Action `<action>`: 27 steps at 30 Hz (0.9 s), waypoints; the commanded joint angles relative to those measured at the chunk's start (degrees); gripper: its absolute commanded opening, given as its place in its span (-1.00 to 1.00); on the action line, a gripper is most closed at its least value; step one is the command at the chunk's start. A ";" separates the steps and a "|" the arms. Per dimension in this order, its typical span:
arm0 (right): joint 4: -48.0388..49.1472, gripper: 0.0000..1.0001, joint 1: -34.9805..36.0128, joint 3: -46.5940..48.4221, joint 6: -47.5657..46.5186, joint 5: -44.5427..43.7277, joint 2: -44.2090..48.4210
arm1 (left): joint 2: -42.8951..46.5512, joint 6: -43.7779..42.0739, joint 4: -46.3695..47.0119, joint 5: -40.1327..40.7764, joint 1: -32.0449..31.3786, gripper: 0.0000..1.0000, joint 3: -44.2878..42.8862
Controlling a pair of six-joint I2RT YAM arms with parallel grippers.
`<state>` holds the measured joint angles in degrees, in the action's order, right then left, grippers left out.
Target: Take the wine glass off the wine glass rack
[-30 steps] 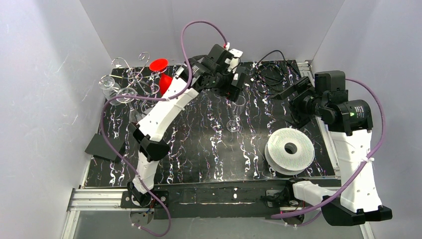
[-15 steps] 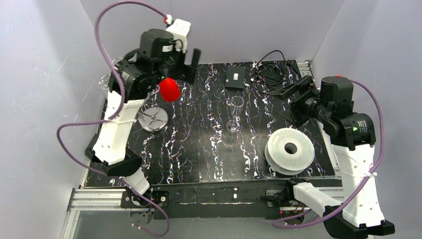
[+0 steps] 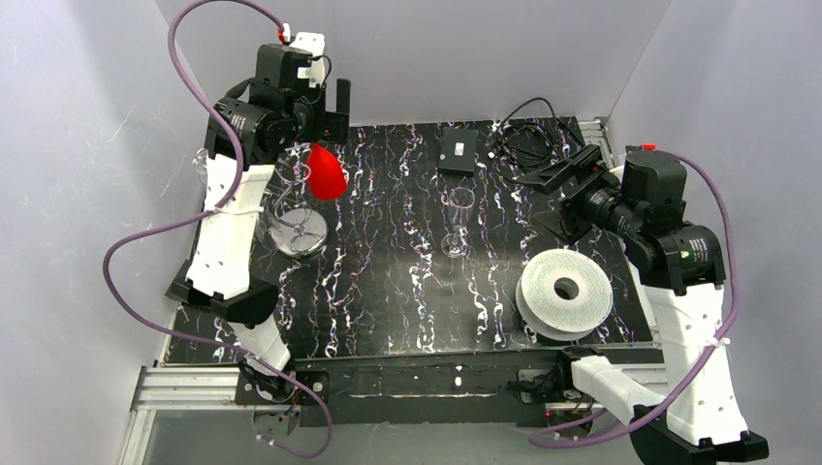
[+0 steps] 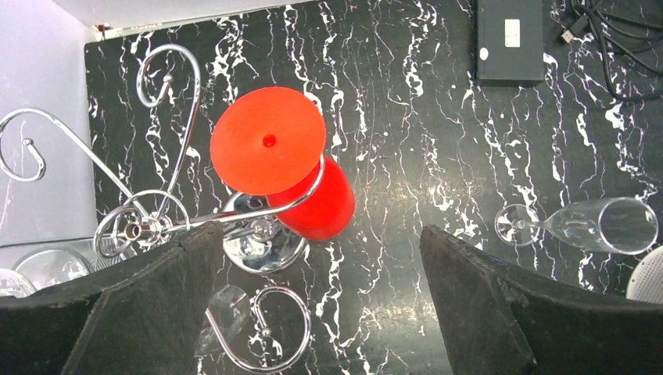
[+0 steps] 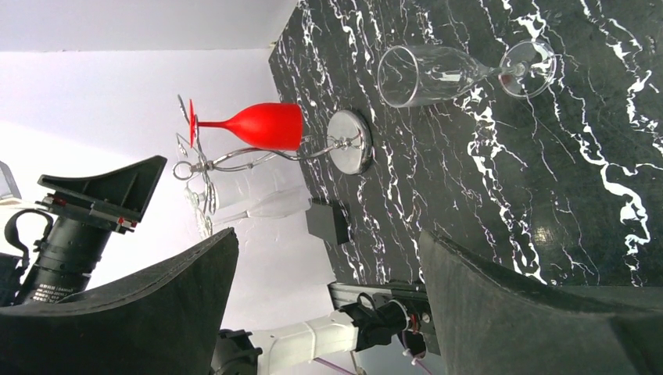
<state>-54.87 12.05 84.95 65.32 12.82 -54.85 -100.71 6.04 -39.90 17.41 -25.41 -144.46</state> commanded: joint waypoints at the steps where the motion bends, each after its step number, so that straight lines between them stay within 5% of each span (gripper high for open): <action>1: 2.98 0.86 -0.19 0.19 -1.04 2.65 -0.69 | 1.19 3.73 -1.01 0.22 1.49 0.96 0.55; 27: 4.70 0.87 -0.17 1.60 -2.33 5.42 -4.97 | -3.31 10.17 -1.33 -1.73 8.38 0.88 4.34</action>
<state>-53.32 12.05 84.68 64.25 16.75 -58.57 -103.74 14.79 -39.72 15.73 -17.80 -140.77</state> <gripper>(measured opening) 0.934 0.945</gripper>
